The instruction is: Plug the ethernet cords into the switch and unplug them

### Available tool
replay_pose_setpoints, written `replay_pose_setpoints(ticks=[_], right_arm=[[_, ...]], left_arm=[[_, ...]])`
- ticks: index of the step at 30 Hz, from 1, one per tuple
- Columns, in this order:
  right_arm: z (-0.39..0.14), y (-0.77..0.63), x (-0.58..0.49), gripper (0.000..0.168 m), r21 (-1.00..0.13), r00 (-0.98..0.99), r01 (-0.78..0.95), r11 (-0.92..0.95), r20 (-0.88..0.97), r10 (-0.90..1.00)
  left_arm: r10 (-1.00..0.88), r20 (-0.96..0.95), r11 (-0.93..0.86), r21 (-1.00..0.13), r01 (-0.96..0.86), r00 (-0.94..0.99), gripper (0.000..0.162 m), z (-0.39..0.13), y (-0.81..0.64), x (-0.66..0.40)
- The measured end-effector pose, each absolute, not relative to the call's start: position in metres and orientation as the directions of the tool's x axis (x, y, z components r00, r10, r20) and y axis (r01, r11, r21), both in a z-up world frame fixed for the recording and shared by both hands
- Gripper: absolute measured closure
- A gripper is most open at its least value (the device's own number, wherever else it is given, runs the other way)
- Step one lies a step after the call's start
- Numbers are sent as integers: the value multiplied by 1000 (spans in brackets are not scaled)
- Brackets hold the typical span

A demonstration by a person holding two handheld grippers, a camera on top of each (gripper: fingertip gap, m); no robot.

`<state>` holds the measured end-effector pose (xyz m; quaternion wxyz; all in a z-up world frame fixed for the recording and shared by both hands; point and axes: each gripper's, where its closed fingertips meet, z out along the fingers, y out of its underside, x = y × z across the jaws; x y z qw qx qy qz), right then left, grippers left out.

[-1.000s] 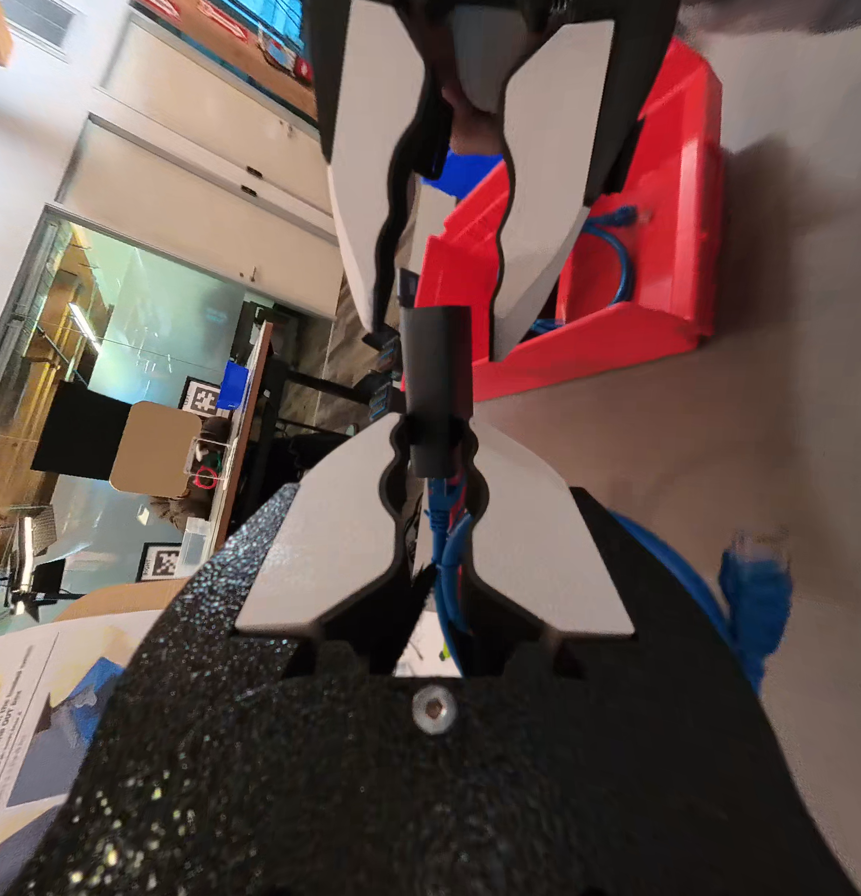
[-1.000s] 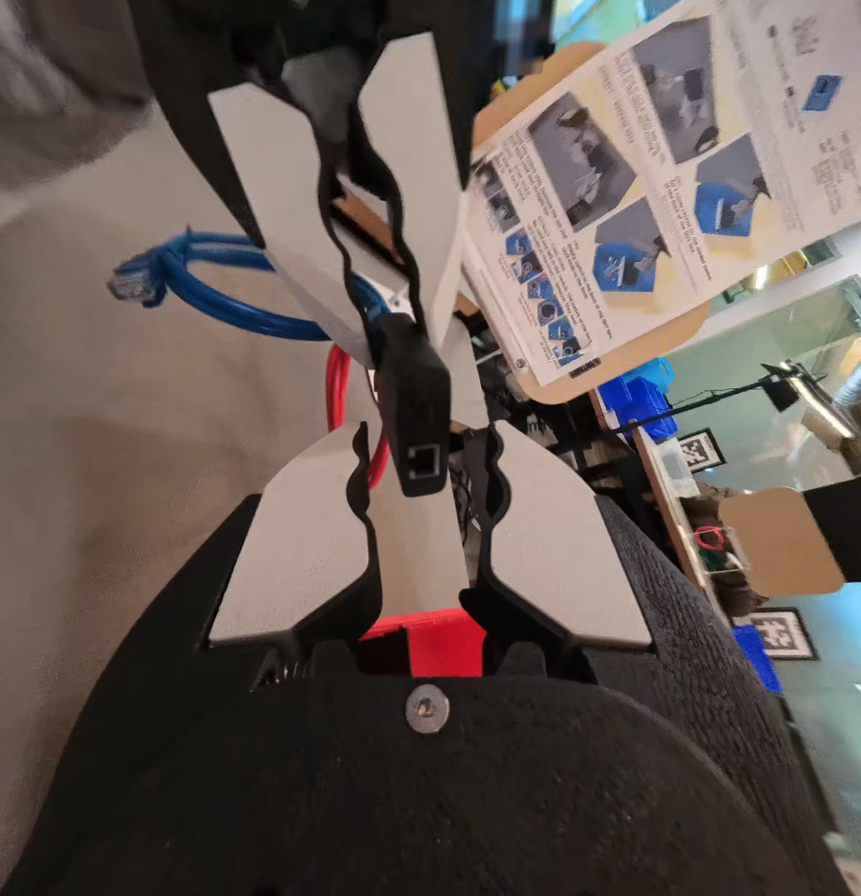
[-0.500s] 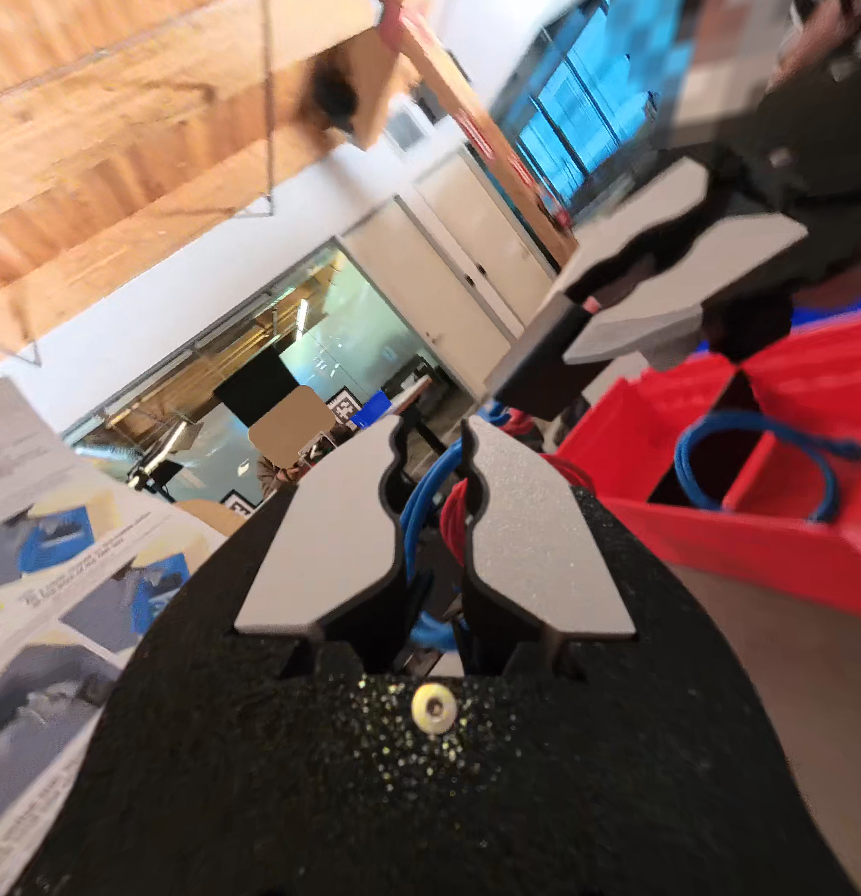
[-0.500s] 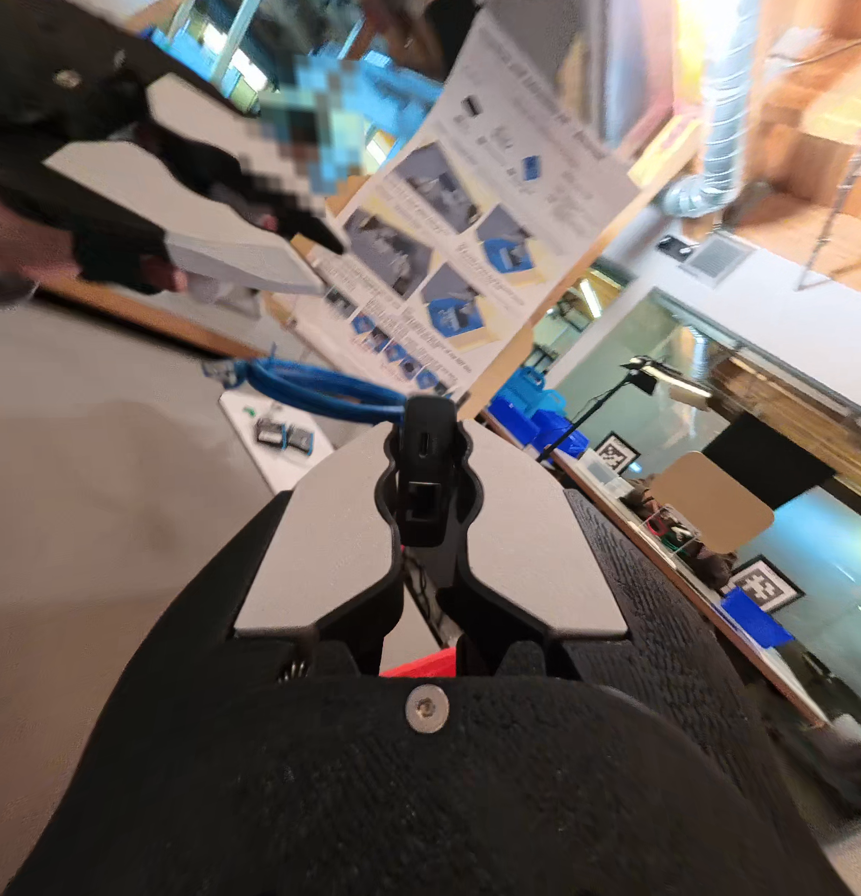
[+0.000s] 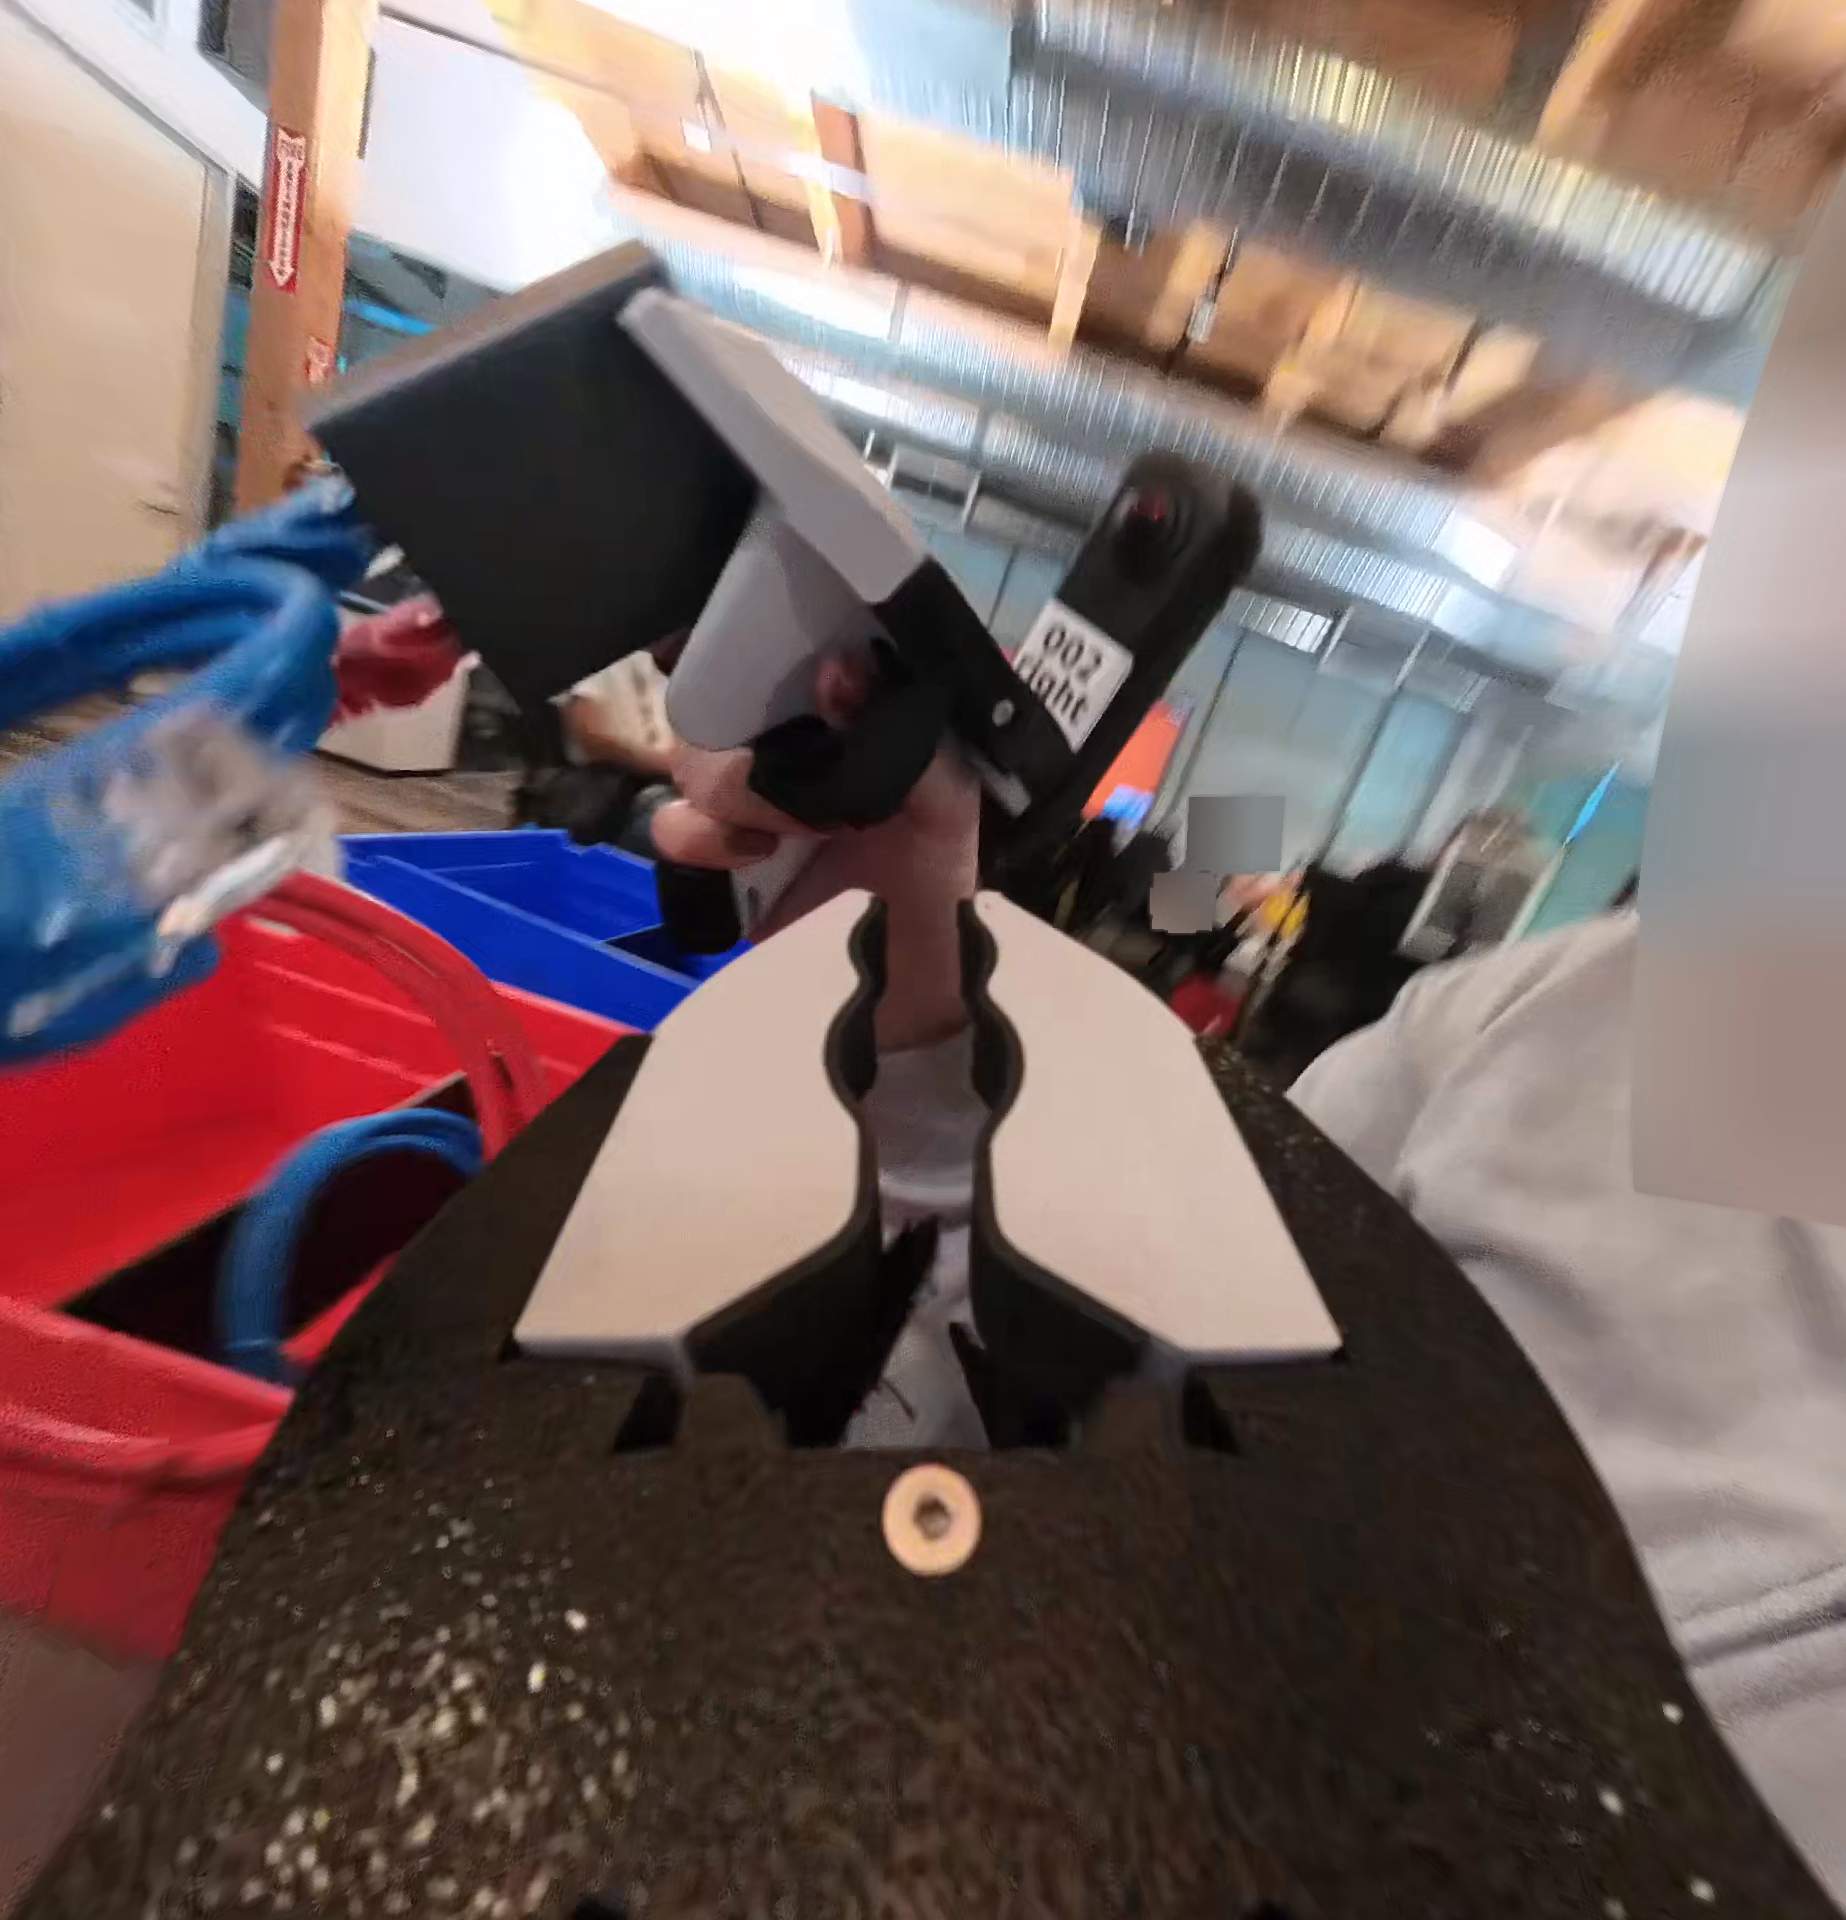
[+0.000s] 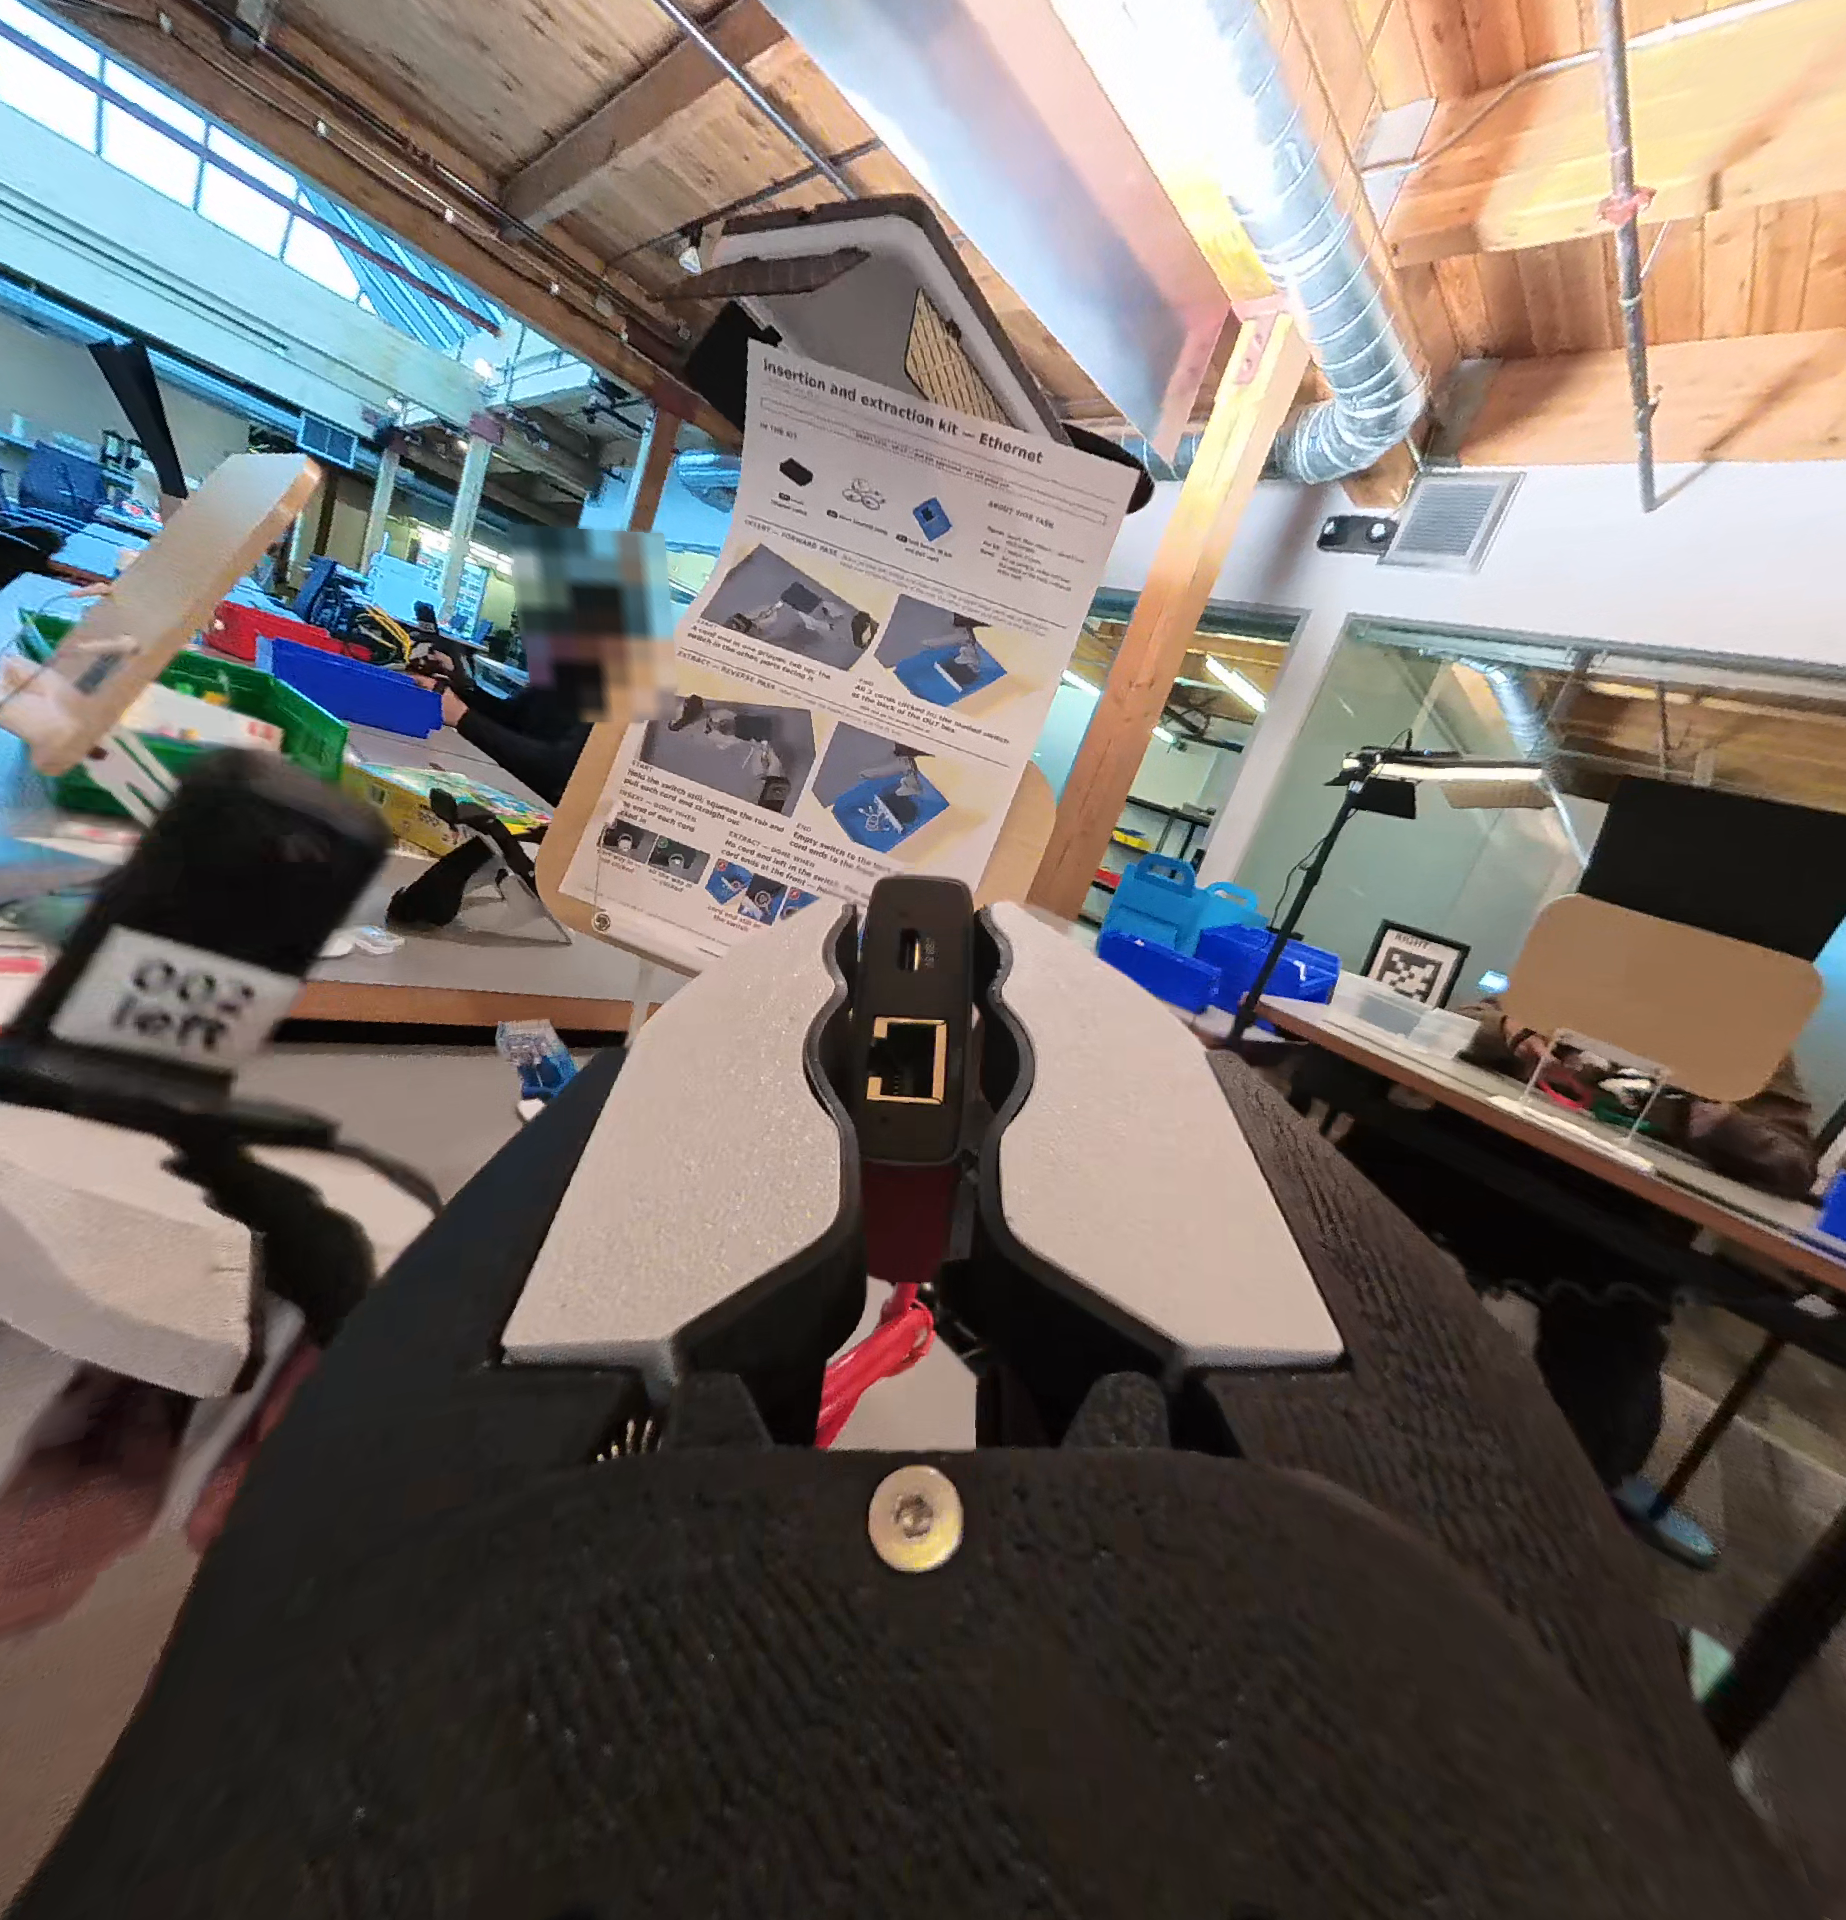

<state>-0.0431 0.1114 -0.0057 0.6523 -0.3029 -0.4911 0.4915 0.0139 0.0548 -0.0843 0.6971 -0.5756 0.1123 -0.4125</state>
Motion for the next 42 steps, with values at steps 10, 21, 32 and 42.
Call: replay_pose_setpoints(ticks=[10, 21, 32, 42], right_arm=[[-4, 101, -38, 149, -914, -116, -351, 205, 260, 959], [11, 73, -15, 149, -903, -235, -401, 155, 265, 935], [18, 73, 1, 149, -889, -265, -432, 151, 285, 921], [15, 105, 6, 143, -901, -272, -427, 78, 211, 939]], left_arm=[[-738, 627, -79, -447, 891, 250, 110, -96, 88, 21], [-775, 366, 360, -413, 836, 515, 99, -31, 84, -3], [-798, 182, 489, -362, 794, 574, 119, 4, 70, -18], [-650, 31, 510, -722, 467, 759, 141, 11, 89, -11]])
